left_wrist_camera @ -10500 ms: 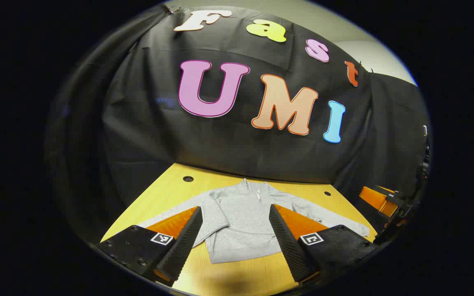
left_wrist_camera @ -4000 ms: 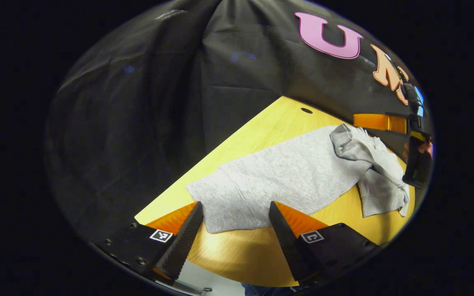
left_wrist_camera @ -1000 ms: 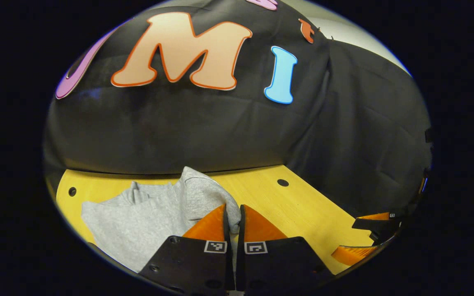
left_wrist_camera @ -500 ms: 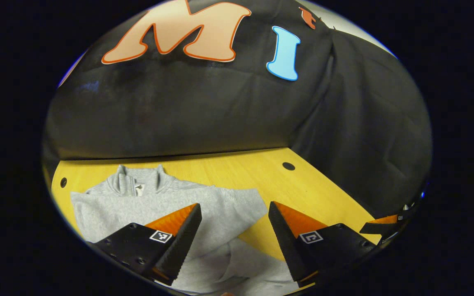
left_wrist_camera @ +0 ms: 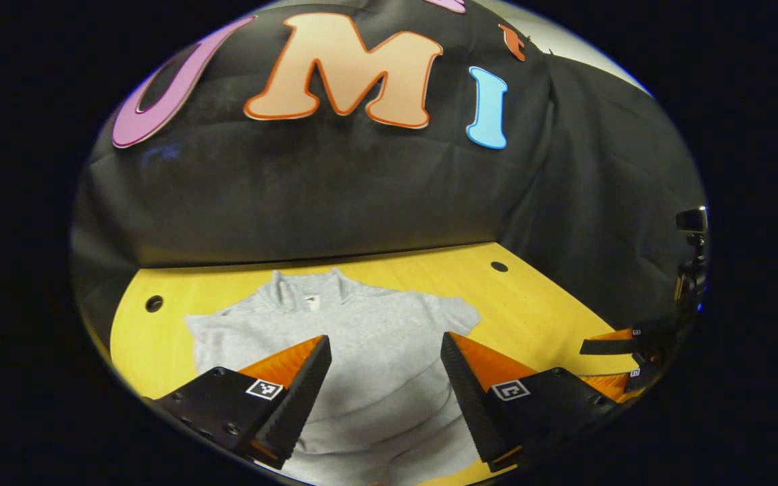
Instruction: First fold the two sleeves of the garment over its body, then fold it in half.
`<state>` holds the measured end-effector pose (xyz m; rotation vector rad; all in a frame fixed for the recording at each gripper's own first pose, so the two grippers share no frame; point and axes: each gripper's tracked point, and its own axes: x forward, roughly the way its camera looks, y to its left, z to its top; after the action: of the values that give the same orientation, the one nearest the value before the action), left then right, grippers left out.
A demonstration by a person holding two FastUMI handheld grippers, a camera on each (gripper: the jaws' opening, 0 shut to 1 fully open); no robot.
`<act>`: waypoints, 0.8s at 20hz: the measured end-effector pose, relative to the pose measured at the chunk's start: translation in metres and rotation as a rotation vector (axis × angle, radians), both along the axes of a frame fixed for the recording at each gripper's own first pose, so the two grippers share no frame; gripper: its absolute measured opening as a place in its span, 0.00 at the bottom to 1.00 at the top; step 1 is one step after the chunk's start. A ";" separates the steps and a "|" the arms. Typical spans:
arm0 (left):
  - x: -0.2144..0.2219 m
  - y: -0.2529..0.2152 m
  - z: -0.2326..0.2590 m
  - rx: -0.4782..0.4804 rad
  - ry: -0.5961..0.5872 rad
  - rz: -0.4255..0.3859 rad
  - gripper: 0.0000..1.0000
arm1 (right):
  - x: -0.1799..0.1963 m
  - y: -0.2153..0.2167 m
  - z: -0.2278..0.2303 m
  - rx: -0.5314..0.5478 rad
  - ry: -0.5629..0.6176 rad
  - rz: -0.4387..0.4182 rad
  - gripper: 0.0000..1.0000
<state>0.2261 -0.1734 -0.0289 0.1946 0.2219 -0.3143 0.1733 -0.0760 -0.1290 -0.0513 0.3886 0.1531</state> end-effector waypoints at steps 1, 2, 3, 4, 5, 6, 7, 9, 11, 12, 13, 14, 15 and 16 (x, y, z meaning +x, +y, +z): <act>-0.008 0.014 0.003 -0.001 -0.007 0.012 0.95 | -0.003 0.003 -0.004 0.006 0.011 0.013 0.99; -0.019 0.029 0.004 -0.002 -0.014 0.026 0.95 | -0.004 0.005 -0.009 0.009 0.023 0.021 0.99; -0.032 0.044 0.004 -0.001 -0.013 0.044 0.95 | -0.008 0.007 -0.013 0.010 0.032 0.025 0.99; -0.045 0.058 0.002 0.000 -0.014 0.058 0.95 | -0.011 0.008 -0.018 0.008 0.040 0.028 0.99; -0.058 0.073 -0.001 0.004 -0.011 0.074 0.95 | -0.015 0.009 -0.025 0.005 0.052 0.033 0.99; -0.071 0.086 -0.007 0.006 -0.001 0.086 0.95 | -0.017 0.010 -0.033 0.003 0.067 0.040 0.99; -0.083 0.099 -0.016 0.005 0.016 0.101 0.95 | -0.019 0.012 -0.041 0.005 0.085 0.044 0.99; -0.106 0.121 -0.039 -0.007 0.056 0.135 0.95 | -0.025 0.014 -0.057 -0.003 0.117 0.051 0.99; -0.128 0.141 -0.066 -0.010 0.099 0.171 0.96 | -0.030 0.015 -0.072 -0.026 0.142 0.058 1.00; -0.139 0.151 -0.080 -0.008 0.118 0.191 0.95 | -0.032 0.015 -0.078 -0.038 0.153 0.060 0.99; -0.147 0.158 -0.093 -0.003 0.140 0.210 0.96 | -0.033 0.014 -0.083 -0.051 0.162 0.058 1.00; -0.155 0.165 -0.108 0.005 0.163 0.225 0.95 | -0.034 0.013 -0.088 -0.059 0.171 0.056 0.99; -0.162 0.170 -0.120 0.010 0.183 0.235 0.96 | -0.035 0.012 -0.092 -0.067 0.177 0.053 0.99; -0.166 0.172 -0.130 0.014 0.199 0.243 0.96 | -0.036 0.011 -0.096 -0.077 0.187 0.049 0.99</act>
<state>0.0599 -0.0013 -0.1585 0.1484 0.4406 -0.0901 0.1372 -0.0647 -0.2254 -0.1232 0.5806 0.1921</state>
